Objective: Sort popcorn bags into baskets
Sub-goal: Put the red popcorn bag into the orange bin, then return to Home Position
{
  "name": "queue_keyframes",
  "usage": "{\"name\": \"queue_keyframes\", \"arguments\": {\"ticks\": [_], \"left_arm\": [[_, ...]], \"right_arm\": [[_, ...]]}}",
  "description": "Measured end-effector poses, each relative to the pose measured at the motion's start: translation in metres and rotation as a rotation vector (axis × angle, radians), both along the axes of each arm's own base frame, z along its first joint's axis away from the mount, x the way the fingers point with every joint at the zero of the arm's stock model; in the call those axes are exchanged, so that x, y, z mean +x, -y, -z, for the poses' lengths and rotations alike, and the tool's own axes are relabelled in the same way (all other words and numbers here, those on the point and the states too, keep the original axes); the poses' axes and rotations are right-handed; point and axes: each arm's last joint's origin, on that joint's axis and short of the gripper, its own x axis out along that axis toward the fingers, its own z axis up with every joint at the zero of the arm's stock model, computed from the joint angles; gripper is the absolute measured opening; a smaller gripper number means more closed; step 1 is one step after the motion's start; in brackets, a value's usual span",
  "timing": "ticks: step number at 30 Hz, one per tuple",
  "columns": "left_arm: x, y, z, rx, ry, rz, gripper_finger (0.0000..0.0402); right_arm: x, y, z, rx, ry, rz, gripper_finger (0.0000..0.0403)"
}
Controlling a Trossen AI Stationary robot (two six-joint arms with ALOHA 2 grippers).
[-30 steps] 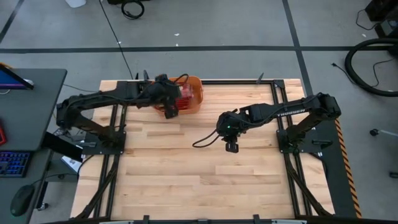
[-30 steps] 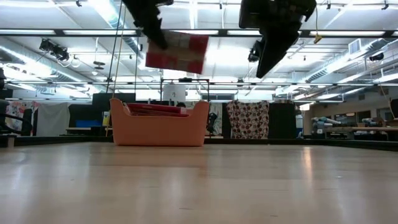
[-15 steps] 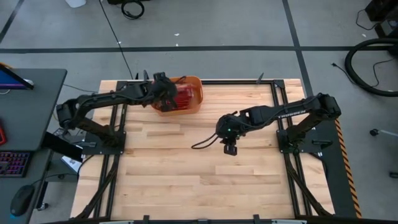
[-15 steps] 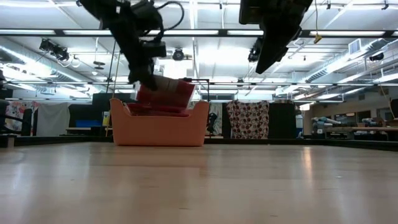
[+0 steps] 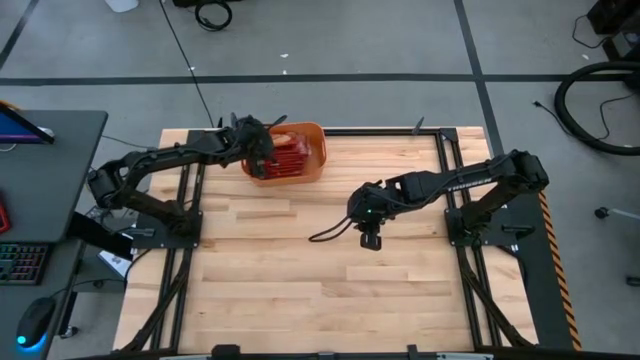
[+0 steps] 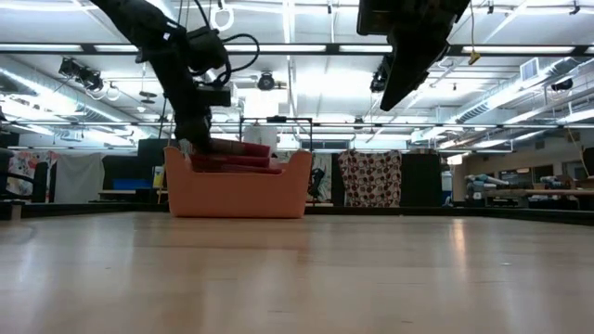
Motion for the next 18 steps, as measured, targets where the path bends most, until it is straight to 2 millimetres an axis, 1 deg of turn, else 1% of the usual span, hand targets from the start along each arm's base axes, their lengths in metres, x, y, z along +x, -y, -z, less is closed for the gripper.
{"name": "queue_keyframes", "arguments": {"ticks": [3, 6, 8, 12, 14, 16, 18], "left_arm": [[-0.001, 0.006, -0.009, -0.052, 0.054, -0.007, 0.0126], [-0.003, 0.013, -0.023, -0.133, 0.202, -0.013, 0.0143], [-0.008, 0.018, -0.032, -0.180, 0.281, -0.039, 0.0150], [-0.022, 0.027, -0.046, -0.237, 0.387, -0.151, 0.0152], [-0.028, 0.034, -0.055, -0.301, 0.497, -0.211, 0.0149], [-0.032, 0.044, -0.065, -0.392, 0.615, -0.224, 0.0145], [-0.031, 0.055, -0.076, -0.465, 0.726, -0.193, 0.0143]], "right_arm": [[-0.002, 0.004, 0.001, -0.003, -0.022, 0.010, 0.0113], [-0.003, 0.007, 0.002, -0.002, -0.048, 0.016, 0.0113], [-0.004, 0.009, 0.003, 0.001, -0.055, 0.021, 0.0112], [-0.003, 0.009, 0.002, 0.000, -0.039, 0.019, 0.0106], [-0.003, 0.008, 0.002, -0.001, -0.039, 0.016, 0.0101], [-0.002, 0.008, 0.001, 0.000, -0.031, 0.015, 0.0097], [-0.001, 0.007, 0.000, 0.013, -0.007, 0.007, 0.0093]]}}
